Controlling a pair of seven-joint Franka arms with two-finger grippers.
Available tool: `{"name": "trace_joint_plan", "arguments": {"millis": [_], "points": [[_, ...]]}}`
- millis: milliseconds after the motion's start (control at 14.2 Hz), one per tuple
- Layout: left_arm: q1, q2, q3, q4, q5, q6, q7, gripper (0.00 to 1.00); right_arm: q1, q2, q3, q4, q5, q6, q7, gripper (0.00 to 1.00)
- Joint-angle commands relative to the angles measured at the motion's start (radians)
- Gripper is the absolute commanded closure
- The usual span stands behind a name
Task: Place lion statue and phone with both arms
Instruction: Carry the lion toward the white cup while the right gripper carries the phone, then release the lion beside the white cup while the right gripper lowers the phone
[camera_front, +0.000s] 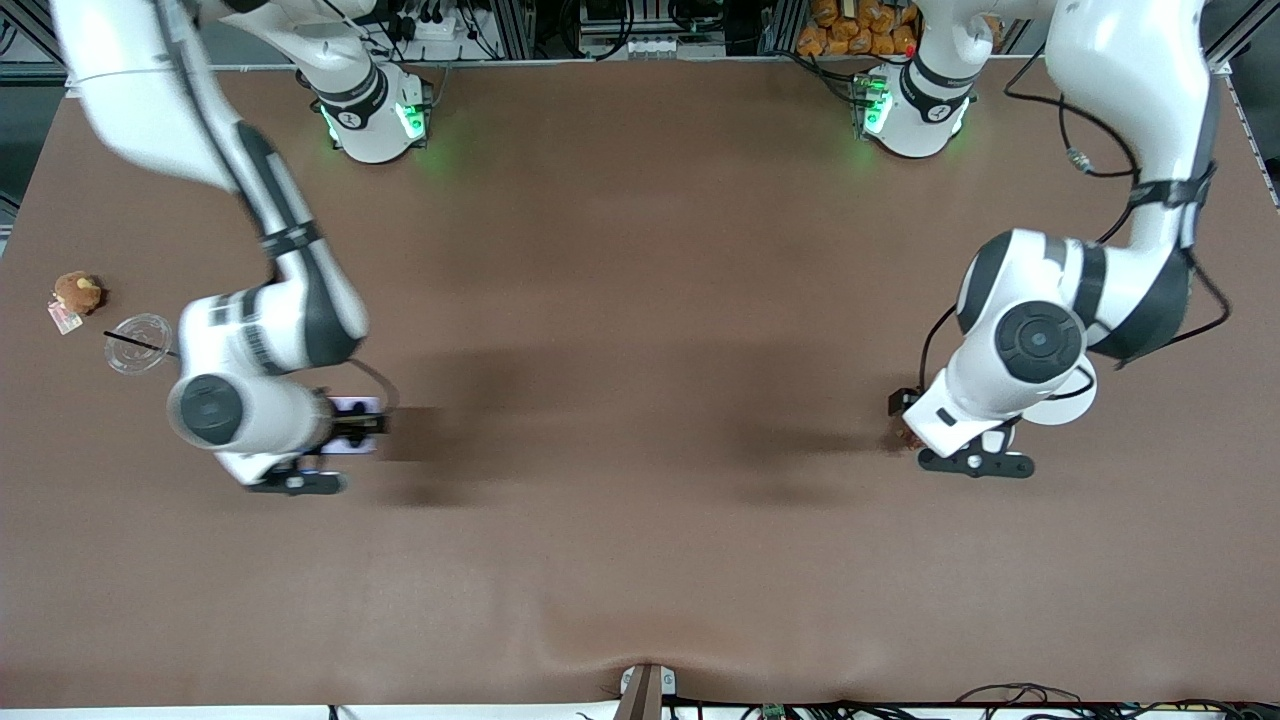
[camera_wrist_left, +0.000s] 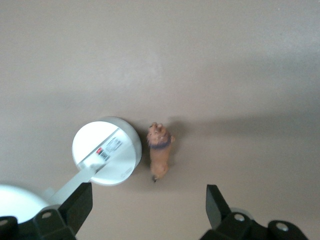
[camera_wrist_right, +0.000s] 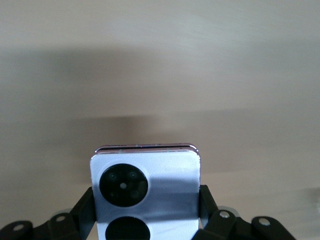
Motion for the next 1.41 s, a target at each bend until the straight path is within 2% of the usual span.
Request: {"name": "trace_joint_plan", "arguments": {"millis": [0, 141, 351, 492, 703, 773, 843, 914, 984, 1195, 1335], "points": [[0.005, -0.016, -0.026, 0.101, 0.005, -0.133, -0.006, 0.0, -0.111, -0.032, 0.026, -0.134, -0.095, 0.088, -0.114, 0.77], [0.003, -0.033, -0.028, 0.153, 0.002, -0.199, -0.006, 0.0, -0.185, -0.056, 0.027, -0.22, -0.141, 0.183, -0.154, 0.77], [0.007, -0.089, -0.028, 0.158, -0.007, -0.223, -0.007, 0.0, -0.294, -0.052, 0.029, -0.273, -0.144, 0.243, -0.321, 0.75], [0.016, -0.134, -0.025, 0.158, -0.024, -0.227, -0.007, 0.0, -0.314, -0.056, 0.027, -0.328, -0.144, 0.283, -0.335, 0.74], [0.052, -0.206, -0.017, 0.157, -0.105, -0.282, -0.009, 0.0, -0.348, -0.046, 0.029, -0.334, -0.143, 0.283, -0.328, 0.74], [0.066, -0.233, -0.017, 0.157, -0.111, -0.305, -0.009, 0.0, -0.348, -0.046, 0.029, -0.334, -0.14, 0.281, -0.328, 0.69], [0.078, -0.261, -0.017, 0.157, -0.117, -0.331, -0.006, 0.0, -0.348, -0.046, 0.029, -0.334, -0.138, 0.277, -0.328, 0.48], [0.094, -0.292, -0.017, 0.157, -0.128, -0.356, -0.006, 0.0, -0.346, -0.046, 0.029, -0.334, -0.137, 0.277, -0.326, 0.07], [0.111, -0.316, -0.017, 0.157, -0.148, -0.382, -0.004, 0.0, -0.346, -0.046, 0.03, -0.333, -0.137, 0.271, -0.328, 0.0], [0.148, -0.375, -0.015, 0.152, -0.197, -0.416, -0.006, 0.0, -0.338, -0.05, 0.035, -0.296, -0.137, 0.237, -0.329, 0.0], [0.149, -0.384, -0.014, 0.152, -0.197, -0.442, -0.01, 0.0, -0.314, -0.047, 0.041, -0.198, -0.134, 0.113, -0.334, 0.0]]}}
